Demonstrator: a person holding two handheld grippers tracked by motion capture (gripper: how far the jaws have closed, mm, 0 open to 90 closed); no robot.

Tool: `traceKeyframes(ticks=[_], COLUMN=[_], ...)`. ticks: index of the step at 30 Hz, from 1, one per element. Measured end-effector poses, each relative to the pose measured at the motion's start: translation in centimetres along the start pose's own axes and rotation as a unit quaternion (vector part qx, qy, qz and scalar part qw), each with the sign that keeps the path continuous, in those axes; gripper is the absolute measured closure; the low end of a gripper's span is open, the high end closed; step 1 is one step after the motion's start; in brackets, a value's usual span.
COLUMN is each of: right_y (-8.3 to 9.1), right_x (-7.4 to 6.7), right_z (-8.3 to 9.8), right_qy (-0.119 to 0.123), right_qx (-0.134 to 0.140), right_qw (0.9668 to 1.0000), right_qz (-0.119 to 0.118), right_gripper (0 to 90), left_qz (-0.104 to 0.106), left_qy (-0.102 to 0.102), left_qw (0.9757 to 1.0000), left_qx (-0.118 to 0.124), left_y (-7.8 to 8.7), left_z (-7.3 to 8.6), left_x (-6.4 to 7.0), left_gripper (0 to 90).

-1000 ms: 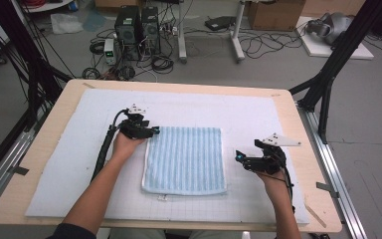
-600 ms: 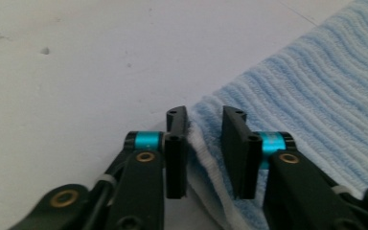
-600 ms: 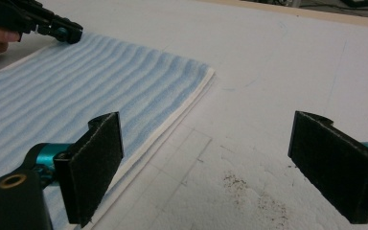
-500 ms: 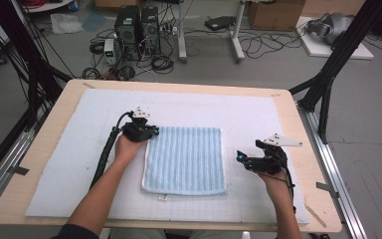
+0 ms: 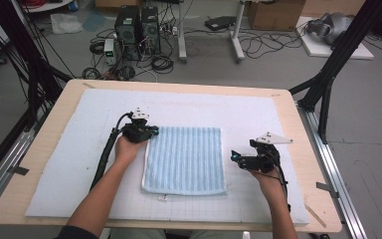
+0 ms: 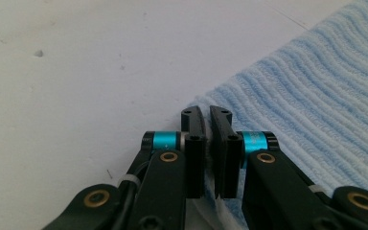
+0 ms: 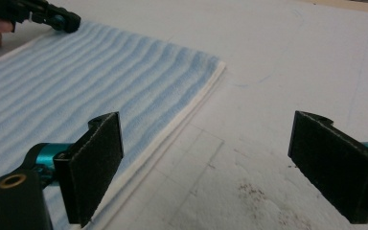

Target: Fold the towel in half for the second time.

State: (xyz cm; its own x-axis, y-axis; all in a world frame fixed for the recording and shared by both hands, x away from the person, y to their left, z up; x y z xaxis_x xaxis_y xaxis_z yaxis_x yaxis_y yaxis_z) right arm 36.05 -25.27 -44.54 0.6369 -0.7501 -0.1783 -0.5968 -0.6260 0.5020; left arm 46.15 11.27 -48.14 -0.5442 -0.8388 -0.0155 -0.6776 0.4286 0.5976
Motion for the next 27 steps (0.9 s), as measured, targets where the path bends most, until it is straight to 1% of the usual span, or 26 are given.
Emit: traceKeyframes(ticks=[1,4,6,9,13,16,17,19,21,22,23,25,26,27], right_y=[-0.3,-1.3,-2.5,-3.9,-5.8,-6.9,-7.2,-8.2,-8.8,-9.1,-9.5,-10.0,-10.2,-10.4], right_x=[-0.1,-0.2,0.1,0.6,1.3,1.5,1.6,2.0,2.2,2.3,2.3,2.5,2.6,2.7], right_z=[-0.1,-0.4,-0.9,-1.8,-3.5,-4.2,-4.3,-4.3,-4.2,-4.2,-4.3,-4.3,-4.3,-4.2], right_qy=[0.001,0.016,0.016,0.013,0.016,0.008,0.007,0.004,-0.005,-0.006,-0.001,-0.002,-0.006,-0.006], right_qx=[0.001,-0.014,-0.025,-0.035,-0.047,-0.044,-0.04,-0.053,-0.058,-0.06,-0.063,-0.068,-0.072,-0.078], right_qw=[1.0,0.9998,0.9995,0.9992,0.9987,0.9989,0.9991,0.9986,0.9983,0.9982,0.998,0.9977,0.9974,0.9969], right_qz=[-0.002,-0.002,-0.005,-0.013,-0.01,-0.012,-0.013,-0.009,-0.007,-0.006,-0.004,0.001,0.002,0.003], right_gripper=[11.0,11.1,11.1,11.1,11.2,12.1,13.5,14.6,15.9,18.0,20.9,22.5,23.1,25.5], left_qz=[0.001,0.0,0.001,0.006,0.009,0.013,0.015,0.016,0.014,0.015,0.015,0.015,0.015,0.015], left_qy=[0.001,0.001,0.001,0.004,0.003,0.006,0.006,0.009,0.007,0.007,0.006,0.005,0.007,0.006], left_qw=[1.0,1.0,1.0,1.0,0.9999,0.9999,0.9999,0.9998,0.9999,0.9999,0.9999,0.9999,0.9998,0.9999], left_qx=[0.001,0.002,0.002,0.003,0.004,0.005,0.004,0.004,0.005,0.005,0.004,0.003,0.005,0.004], left_y=[0.0,0.0,0.0,0.1,0.1,0.1,0.1,0.1,0.1,0.1,0.1,0.1,0.1,0.1], left_z=[0.0,0.0,0.0,0.0,0.0,0.0,0.0,0.1,0.0,0.0,0.0,0.1,0.0,0.0], left_x=[0.0,0.0,0.0,0.0,0.0,0.0,-0.1,-0.1,0.0,0.0,0.0,0.0,0.0,0.0], left_gripper=[84.6,84.7,84.7,84.7,84.7,84.7,84.7,84.7,84.7,84.7,84.7,84.6,84.6,84.6])
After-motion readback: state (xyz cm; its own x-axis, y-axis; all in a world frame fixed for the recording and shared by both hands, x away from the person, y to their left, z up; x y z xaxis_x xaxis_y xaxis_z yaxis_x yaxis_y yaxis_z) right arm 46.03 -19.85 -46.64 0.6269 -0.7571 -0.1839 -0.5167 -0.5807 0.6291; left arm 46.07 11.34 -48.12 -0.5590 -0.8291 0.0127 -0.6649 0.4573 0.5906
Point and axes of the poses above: each handheld gripper's, and its own axes: y roughly backward along the jaws, z roughly out of its underside, x roughly to its right, the point moved 5 cm from there along -y, roughly forward along the jaws, and after that the axes turned 8 degrees about -z, right-handed, at the moved point
